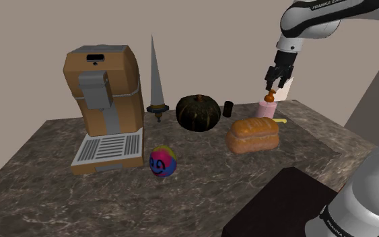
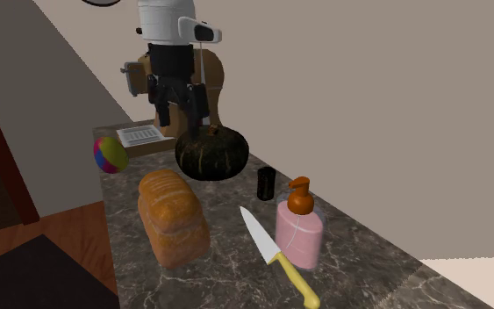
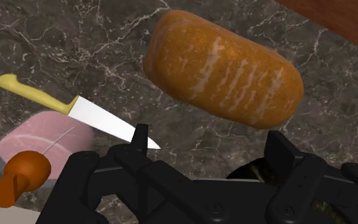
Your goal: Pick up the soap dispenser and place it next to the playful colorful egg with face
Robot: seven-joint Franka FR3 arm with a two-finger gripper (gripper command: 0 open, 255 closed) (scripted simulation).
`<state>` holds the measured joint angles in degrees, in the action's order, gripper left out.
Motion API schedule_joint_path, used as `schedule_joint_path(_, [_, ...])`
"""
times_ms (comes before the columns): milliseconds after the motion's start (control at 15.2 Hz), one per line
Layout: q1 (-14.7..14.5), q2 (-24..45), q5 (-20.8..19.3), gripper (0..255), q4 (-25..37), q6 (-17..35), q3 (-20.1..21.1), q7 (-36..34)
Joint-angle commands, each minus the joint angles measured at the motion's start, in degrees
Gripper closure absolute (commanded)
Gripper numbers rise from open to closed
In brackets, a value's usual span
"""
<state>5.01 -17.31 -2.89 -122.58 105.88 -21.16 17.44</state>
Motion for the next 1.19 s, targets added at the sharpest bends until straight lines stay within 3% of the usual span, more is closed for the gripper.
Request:
schedule_joint_path(0, [0.3, 3.8, 0.5, 0, 2.5, 1.2, -1.8, 2.8])
schedule_joint_path(594, [3.7, 23.1, 7.3, 0, 17.7, 3.5, -7.6, 15.5])
schedule_joint_path(1122, [11.6, 42.3, 15.5, 0, 37.8, 0.6, -8.0, 24.5])
